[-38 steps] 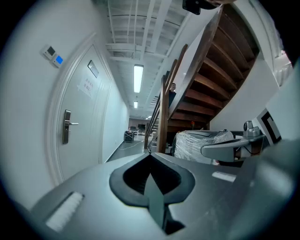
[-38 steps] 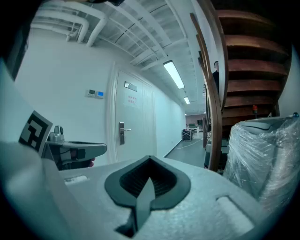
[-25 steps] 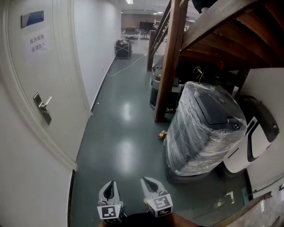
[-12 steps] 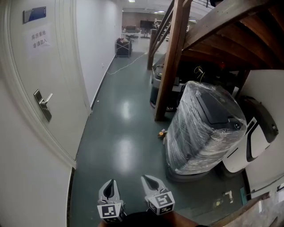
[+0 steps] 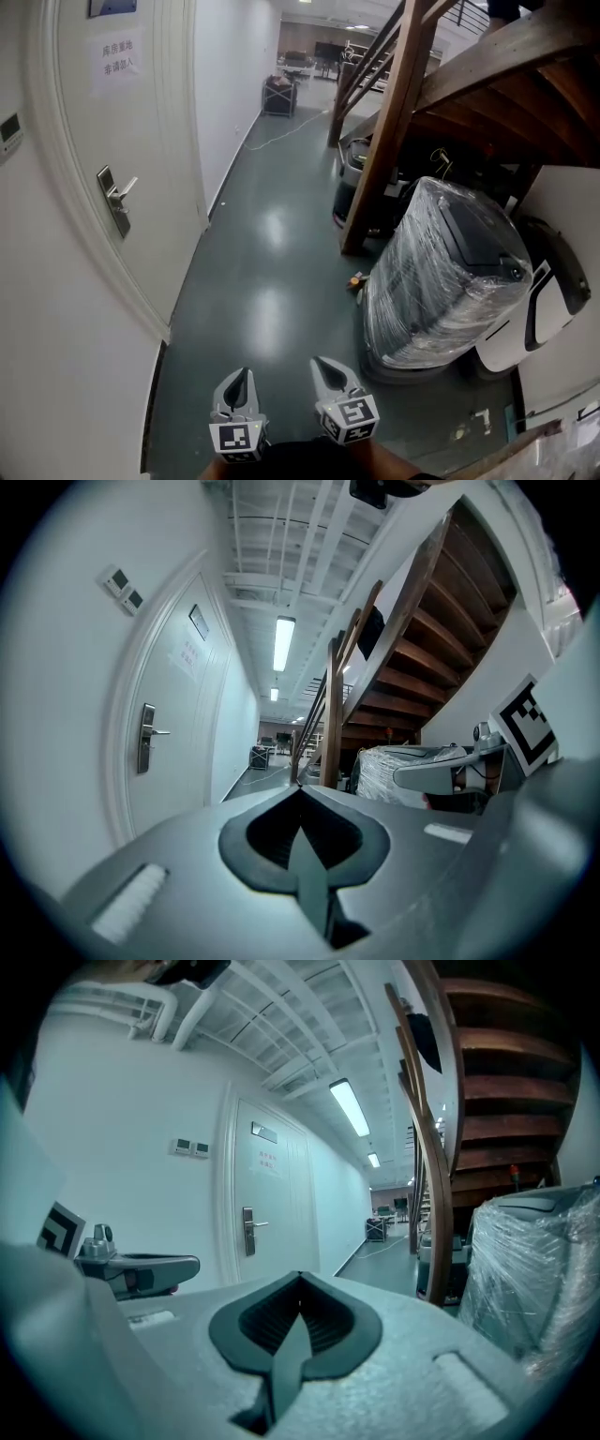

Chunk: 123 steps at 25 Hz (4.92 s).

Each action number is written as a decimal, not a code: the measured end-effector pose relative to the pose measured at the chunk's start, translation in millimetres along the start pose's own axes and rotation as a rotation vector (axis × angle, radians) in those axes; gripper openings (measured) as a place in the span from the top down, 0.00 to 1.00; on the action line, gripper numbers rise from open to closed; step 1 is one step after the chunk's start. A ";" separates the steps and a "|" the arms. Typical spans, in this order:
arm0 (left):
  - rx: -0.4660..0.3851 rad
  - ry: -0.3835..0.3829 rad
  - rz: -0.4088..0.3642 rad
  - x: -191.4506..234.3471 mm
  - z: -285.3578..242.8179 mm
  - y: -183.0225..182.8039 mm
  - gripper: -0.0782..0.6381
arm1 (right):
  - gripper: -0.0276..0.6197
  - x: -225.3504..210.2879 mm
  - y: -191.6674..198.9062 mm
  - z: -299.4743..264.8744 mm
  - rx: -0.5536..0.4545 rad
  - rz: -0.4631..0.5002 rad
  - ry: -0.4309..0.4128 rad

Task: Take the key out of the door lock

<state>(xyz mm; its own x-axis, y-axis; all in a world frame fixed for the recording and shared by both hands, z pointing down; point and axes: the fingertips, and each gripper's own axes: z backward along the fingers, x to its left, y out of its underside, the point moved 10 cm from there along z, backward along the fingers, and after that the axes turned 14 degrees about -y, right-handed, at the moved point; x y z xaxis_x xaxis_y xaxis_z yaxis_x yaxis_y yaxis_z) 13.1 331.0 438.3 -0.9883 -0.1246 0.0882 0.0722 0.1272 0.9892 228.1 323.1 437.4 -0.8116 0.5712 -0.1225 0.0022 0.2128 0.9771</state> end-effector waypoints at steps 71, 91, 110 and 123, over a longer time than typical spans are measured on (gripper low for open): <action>-0.072 -0.662 -0.026 308.3 -423.3 -73.2 0.87 | 0.97 -112.9 -133.0 -634.1 0.059 0.115 -0.574; -0.018 -1.092 0.047 393.4 -454.9 -61.4 0.87 | 0.97 -29.8 -123.1 -827.0 0.282 0.113 -1.105; 0.130 -1.310 0.045 417.6 -471.2 -25.4 0.79 | 0.78 32.2 -58.2 -924.7 0.779 -0.721 -1.531; 0.146 -1.355 0.050 417.2 -465.5 -24.0 0.82 | 0.89 50.9 -54.2 -940.1 0.843 -0.902 -1.516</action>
<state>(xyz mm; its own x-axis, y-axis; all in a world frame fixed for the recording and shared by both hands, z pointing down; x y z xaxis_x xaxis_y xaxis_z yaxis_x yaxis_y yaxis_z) -338.4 -182.1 505.6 -0.3464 0.9271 -0.1433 0.1800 0.2156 0.9597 -362.6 -404.7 541.8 0.3548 0.0957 -0.9300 0.5480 0.7847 0.2898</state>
